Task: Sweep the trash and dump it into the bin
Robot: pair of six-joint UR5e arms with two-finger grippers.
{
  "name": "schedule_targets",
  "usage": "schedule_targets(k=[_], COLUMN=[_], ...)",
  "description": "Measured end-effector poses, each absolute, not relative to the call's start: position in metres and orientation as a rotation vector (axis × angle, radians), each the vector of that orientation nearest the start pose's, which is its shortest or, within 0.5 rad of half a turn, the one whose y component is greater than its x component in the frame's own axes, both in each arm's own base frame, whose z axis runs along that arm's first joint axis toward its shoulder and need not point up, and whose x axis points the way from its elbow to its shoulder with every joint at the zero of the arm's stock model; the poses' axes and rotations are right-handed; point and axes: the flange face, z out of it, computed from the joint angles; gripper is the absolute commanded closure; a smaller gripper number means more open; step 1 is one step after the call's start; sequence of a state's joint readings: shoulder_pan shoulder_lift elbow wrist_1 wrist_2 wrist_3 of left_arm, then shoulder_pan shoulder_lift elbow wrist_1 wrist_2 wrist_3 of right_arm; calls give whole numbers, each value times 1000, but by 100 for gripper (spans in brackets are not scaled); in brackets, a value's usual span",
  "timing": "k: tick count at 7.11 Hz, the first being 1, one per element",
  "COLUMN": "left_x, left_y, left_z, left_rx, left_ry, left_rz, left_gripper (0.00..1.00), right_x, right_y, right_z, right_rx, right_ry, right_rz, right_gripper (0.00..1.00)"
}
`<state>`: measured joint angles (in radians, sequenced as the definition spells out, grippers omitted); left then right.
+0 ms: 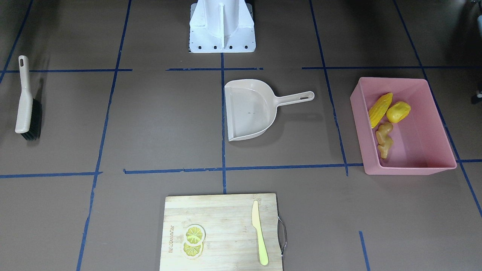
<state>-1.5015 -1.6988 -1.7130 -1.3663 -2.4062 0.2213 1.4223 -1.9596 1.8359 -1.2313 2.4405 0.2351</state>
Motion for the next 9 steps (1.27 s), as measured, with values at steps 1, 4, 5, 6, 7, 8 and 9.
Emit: schedule_targets(k=[1,4,5,6,7,8,9], left_x=[-42,-56,-56,-57,-57,-57,-58], left_y=[-526,-505,-499,-494,-492,-490,-489], left_z=[565,600,606,613,616,616,615], left_rx=[98,35,16,1,-4,-5,-3], left_ry=[792,734,733,734,734,733,733], left_rz=[263,191,164,149,145,143,141], left_gripper=[0,0,0,0,0,0,0], right_x=[30,78,82,84,85,85,86], right_y=[-359,-387,-391,-395,-398,-403,-407], right_z=[645,640,638,636,634,632,635], right_rx=[41,44,46,49,54,58,55], right_ry=[-858,-769,-756,-750,-748,-747,-747], right_rz=[-26,-84,-90,-93,-96,-97,-96], right_gripper=[0,0,0,0,0,0,0])
